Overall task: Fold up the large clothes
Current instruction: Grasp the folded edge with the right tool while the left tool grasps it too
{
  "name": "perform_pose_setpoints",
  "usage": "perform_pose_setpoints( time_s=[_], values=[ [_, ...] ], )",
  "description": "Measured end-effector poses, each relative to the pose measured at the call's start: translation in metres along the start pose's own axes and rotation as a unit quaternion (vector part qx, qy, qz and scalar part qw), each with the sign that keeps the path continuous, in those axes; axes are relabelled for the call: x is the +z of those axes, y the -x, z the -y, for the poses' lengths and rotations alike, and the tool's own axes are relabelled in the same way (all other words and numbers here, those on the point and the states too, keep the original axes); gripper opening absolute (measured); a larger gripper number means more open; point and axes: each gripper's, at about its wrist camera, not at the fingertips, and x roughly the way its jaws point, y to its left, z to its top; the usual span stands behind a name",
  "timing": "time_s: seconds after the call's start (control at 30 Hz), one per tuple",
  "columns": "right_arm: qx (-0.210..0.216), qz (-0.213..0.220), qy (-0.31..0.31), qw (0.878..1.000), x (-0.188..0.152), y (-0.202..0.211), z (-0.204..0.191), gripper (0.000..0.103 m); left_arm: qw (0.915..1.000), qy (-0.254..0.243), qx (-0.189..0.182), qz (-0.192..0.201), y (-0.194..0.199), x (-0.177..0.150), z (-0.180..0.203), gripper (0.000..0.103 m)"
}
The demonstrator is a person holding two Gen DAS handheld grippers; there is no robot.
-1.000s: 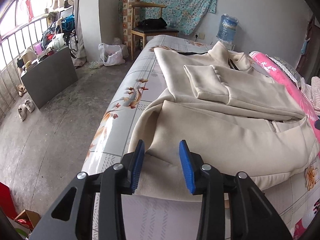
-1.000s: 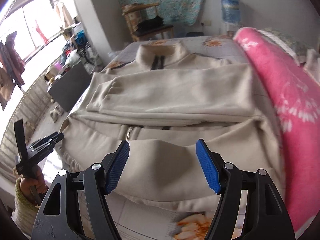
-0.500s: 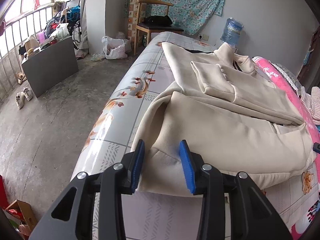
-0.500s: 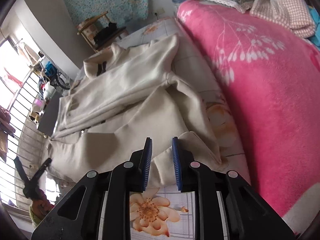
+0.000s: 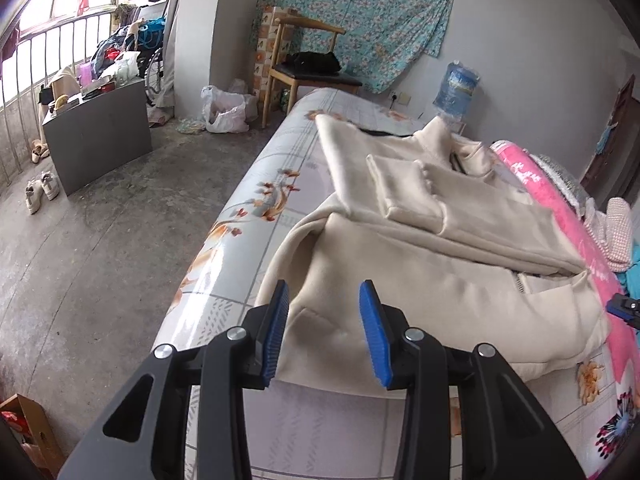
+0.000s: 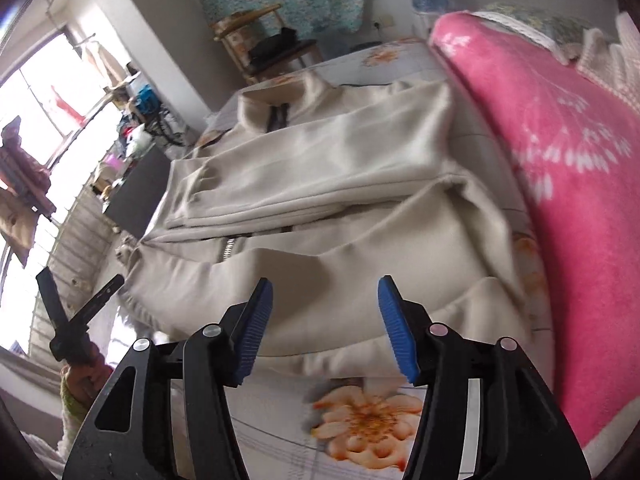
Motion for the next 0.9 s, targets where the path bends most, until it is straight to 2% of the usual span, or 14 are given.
perform_pose_setpoints(
  time_s=[0.07,0.2,0.27,0.33,0.4,0.5,0.53,0.57,0.6,0.63,0.67,0.73,0.83,0.9],
  values=[
    [0.021,-0.005,0.026,0.999,0.007,-0.009,-0.018,0.063,0.9994,-0.016,-0.032,-0.001,0.004,0.004,0.013,0.036],
    [0.033,-0.022,0.058,0.998,0.019,-0.032,-0.044,0.064,0.9951,-0.052,-0.071,-0.045,-0.011,0.011,0.046,0.037],
    [0.029,-0.036,0.086,0.995,0.022,-0.046,-0.057,0.064,0.9930,-0.065,-0.071,-0.069,-0.026,0.011,0.061,0.037],
    [0.006,-0.053,0.112,0.992,0.021,-0.059,-0.067,0.064,0.9914,-0.080,-0.055,-0.088,-0.042,0.009,0.071,0.037],
    [-0.012,-0.066,0.130,0.989,0.018,-0.067,-0.072,0.064,0.9899,-0.079,-0.058,-0.102,-0.056,0.005,0.074,0.037],
    [-0.026,-0.074,0.151,0.985,0.010,-0.070,-0.075,0.063,0.9911,-0.086,-0.047,-0.089,-0.059,0.002,0.078,0.037],
    [-0.035,-0.074,0.157,0.984,0.007,-0.071,-0.075,0.055,0.9911,-0.095,-0.038,-0.085,-0.059,0.001,0.080,0.034],
    [-0.048,-0.075,0.164,0.982,0.004,-0.071,-0.076,0.043,0.9909,-0.105,-0.024,-0.081,-0.058,-0.001,0.083,0.032],
    [-0.055,-0.077,0.168,0.981,0.001,-0.072,-0.075,0.036,0.9899,-0.120,-0.007,-0.076,-0.060,-0.002,0.087,0.024],
    [-0.056,-0.079,0.168,0.981,-0.001,-0.072,-0.074,0.021,0.9882,-0.136,0.009,-0.070,-0.060,-0.004,0.090,0.018],
    [-0.054,-0.080,0.166,0.981,-0.003,-0.071,-0.072,0.010,0.9870,-0.146,0.015,-0.066,-0.061,-0.004,0.092,0.014],
    [-0.051,-0.068,0.165,0.983,-0.004,-0.065,-0.072,0.005,0.9863,-0.151,0.015,-0.063,-0.060,-0.004,0.092,0.004],
    [-0.053,-0.033,0.169,0.984,-0.004,-0.046,-0.079,0.004,0.9884,-0.143,0.010,-0.050,-0.051,0.000,0.089,0.002],
    [-0.056,-0.008,0.172,0.983,-0.001,-0.033,-0.085,0.003,0.9899,-0.140,0.010,-0.019,-0.034,0.005,0.089,0.002]
  ],
)
